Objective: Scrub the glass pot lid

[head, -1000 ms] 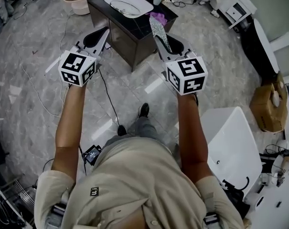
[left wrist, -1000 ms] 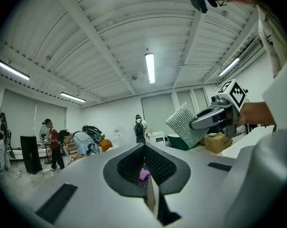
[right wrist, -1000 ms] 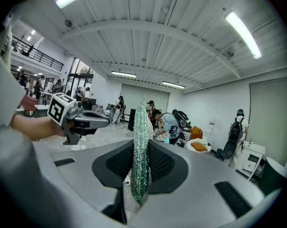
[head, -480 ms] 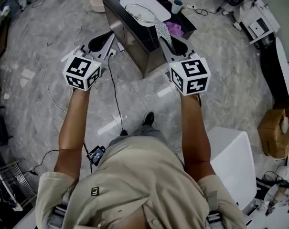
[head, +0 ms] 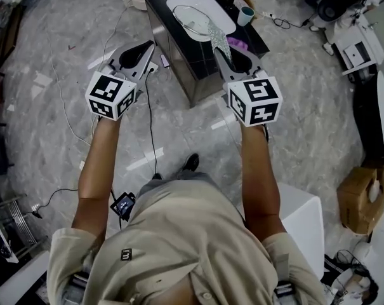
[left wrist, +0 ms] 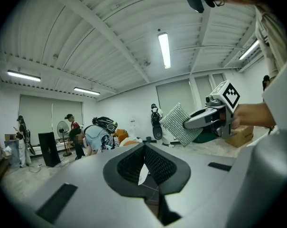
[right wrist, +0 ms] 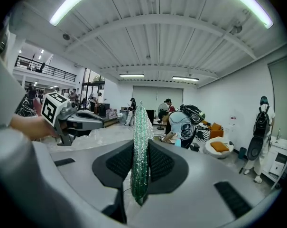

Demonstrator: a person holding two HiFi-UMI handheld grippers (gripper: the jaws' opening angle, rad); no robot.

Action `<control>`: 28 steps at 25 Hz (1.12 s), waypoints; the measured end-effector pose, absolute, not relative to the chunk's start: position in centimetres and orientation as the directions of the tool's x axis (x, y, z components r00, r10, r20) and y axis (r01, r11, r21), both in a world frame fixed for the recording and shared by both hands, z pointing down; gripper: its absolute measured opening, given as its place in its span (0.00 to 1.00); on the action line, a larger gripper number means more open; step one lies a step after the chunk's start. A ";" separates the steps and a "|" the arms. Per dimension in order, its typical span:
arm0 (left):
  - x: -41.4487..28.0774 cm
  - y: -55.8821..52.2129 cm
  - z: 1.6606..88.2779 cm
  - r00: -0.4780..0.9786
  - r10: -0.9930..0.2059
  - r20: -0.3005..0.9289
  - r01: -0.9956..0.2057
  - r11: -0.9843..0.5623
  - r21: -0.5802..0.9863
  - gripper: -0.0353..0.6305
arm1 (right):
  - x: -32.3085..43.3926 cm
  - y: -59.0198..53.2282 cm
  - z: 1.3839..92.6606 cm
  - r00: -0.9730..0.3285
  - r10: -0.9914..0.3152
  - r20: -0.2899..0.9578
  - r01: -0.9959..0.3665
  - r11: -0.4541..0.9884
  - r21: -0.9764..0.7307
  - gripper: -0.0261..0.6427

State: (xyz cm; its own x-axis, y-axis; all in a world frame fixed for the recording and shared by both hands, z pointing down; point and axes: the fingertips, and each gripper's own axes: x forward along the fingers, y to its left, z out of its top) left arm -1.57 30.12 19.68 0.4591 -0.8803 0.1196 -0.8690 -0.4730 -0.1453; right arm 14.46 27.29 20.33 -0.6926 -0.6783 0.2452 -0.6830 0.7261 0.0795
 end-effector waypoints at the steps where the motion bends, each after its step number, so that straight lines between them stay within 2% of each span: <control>1: -1.3 29.6 19.8 0.454 -0.882 0.122 -0.871 -0.469 -0.146 0.08 | 14.8 26.7 20.5 -0.697 -0.674 0.245 -0.679 0.730 0.077 0.15; 18: 5.5 20.9 22.0 0.478 -0.857 0.196 -0.845 -0.509 -0.165 0.08 | 21.4 18.0 22.9 -0.691 -0.681 0.241 -0.701 0.713 0.005 0.15; 28: 7.1 11.2 23.8 0.589 -0.792 0.161 -0.788 -0.607 -0.103 0.08 | 24.3 12.3 24.6 -0.573 -0.766 0.291 -0.793 0.608 0.036 0.15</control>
